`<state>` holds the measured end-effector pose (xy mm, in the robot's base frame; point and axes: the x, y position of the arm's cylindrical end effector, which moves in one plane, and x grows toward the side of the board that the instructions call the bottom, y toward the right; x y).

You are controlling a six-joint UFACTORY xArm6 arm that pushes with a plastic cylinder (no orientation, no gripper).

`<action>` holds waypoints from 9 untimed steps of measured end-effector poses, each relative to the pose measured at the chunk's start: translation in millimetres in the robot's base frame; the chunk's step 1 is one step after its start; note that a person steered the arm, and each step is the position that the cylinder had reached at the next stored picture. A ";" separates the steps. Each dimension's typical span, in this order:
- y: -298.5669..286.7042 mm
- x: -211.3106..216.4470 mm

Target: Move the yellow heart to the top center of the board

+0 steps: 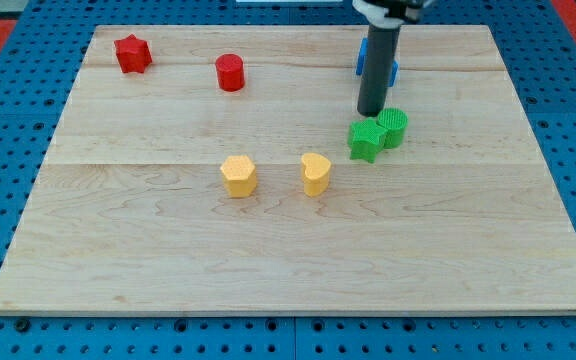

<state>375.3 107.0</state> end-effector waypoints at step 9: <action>-149.7 50.3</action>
<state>425.6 -42.7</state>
